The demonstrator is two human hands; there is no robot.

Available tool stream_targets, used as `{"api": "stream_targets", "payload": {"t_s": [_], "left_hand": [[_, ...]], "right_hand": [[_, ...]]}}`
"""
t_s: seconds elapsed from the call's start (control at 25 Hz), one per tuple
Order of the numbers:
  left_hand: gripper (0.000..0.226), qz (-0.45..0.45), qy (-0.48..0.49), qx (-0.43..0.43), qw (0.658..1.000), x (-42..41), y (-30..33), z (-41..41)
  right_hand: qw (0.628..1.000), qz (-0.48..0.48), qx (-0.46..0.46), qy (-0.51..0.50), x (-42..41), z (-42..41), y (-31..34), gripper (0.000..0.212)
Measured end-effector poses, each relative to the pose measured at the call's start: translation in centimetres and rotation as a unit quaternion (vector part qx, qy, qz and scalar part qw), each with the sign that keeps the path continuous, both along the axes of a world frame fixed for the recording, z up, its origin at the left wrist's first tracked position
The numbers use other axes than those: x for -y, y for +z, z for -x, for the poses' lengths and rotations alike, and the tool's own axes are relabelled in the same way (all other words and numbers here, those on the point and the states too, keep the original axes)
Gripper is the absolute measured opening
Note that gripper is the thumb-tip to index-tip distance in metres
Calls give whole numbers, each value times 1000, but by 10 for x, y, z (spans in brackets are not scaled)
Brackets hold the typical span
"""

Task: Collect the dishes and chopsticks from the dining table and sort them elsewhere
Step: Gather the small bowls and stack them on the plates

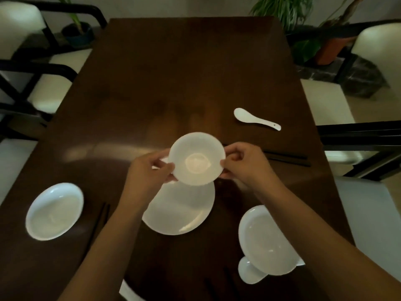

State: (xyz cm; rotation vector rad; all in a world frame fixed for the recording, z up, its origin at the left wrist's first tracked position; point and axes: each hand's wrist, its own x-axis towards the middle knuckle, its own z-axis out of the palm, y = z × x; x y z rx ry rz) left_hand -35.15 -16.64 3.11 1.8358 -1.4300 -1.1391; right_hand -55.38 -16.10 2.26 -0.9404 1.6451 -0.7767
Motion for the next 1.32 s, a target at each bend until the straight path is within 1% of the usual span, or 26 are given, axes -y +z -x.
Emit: {"api": "stream_targets", "payload": {"t_s": [0.12,0.28,0.48,0.6,0.68,0.72,0.76,0.8,0.84,0.88,0.92,0.96,1.04,1.2,1.32], "left_hand": [[34,-24,35,13,999,-25,-16,-30],[34,-18,46,-3,999,-44,-32,-47],[33,-10,52,-28,998,-52,-37,-49],[35,-13,59,-53,997,-56,-35,-48],[36,-17,66,-67,995,-60,-36,-48],[36,-20,73,-74,994,-62,-37,-48],[37,-22,80,-82,993,-63,-38,-48],[38,-24,87,-89,992,-65,-39,-48],[39,-26,91,-96,991,-65,-39,-48],[40,-27,91,-99,991,-66,-40,-47],[42,-24,90,-99,991,-66,-40,-46],[42,-20,87,-100,991,-67,-40,-46],[42,-12,81,-105,991,-67,-40,-45],[40,5,64,-109,992,-68,-42,-45],[38,9,71,-123,990,-68,-45,-45]], "right_hand": [[998,-6,-38,58,-14,-32,-14,18],[992,-16,-91,86,-24,-47,-28,22],[988,10,-115,99,-30,-47,-29,17],[988,1,-106,111,-36,-41,-18,25],[985,21,-116,122,-49,-26,-10,27],[977,52,-160,134,-58,-14,-7,28],[960,85,-226,145,-71,-1,-5,29],[937,110,-296,150,-87,14,-5,32],[914,113,-362,148,-102,29,-5,35],[895,90,-415,138,-118,44,-7,39],[882,58,-450,125,-132,55,-11,43],[876,28,-467,118,-144,64,-15,47],[880,-1,-461,118,-159,71,-24,53],[890,9,-444,104,-169,68,-39,52],[922,13,-385,40,-165,64,-41,44]]}}
